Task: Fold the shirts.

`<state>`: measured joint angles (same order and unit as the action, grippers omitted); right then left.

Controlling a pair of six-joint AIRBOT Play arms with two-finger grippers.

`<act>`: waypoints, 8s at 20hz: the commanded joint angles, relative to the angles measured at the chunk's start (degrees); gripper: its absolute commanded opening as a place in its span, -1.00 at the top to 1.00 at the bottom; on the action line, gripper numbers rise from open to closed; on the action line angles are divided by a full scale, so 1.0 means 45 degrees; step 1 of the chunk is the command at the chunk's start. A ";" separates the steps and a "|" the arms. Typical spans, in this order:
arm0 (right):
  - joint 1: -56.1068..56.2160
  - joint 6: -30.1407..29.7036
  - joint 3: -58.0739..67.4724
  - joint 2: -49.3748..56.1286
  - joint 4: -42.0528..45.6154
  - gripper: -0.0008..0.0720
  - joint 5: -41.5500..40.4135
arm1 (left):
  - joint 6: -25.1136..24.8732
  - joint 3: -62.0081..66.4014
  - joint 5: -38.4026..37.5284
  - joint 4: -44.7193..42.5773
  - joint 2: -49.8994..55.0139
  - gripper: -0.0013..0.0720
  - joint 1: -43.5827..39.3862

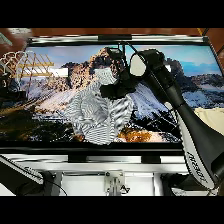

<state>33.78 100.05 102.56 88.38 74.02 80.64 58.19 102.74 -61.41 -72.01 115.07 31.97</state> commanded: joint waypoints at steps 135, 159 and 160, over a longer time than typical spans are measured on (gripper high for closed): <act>-0.1277 -0.5979 0.3133 -0.3050 0.1919 -0.62 0.2127 | 0.6450 -0.9175 0.3230 -0.0374 -1.2862 0.83 -1.7267; -1.2065 -1.9851 0.3133 -0.1559 -0.4522 -0.61 0.2521 | 0.2443 -0.9209 0.1151 -0.1496 -1.2400 0.83 -1.6606; -1.1536 -2.0089 0.3128 -0.1520 -0.4148 -0.62 0.2589 | 0.2293 -0.9204 0.1044 -0.1574 -1.2313 0.83 -1.6606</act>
<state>-21.45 25.26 116.64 81.03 60.71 92.55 72.25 61.34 -54.72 -78.26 58.67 -42.85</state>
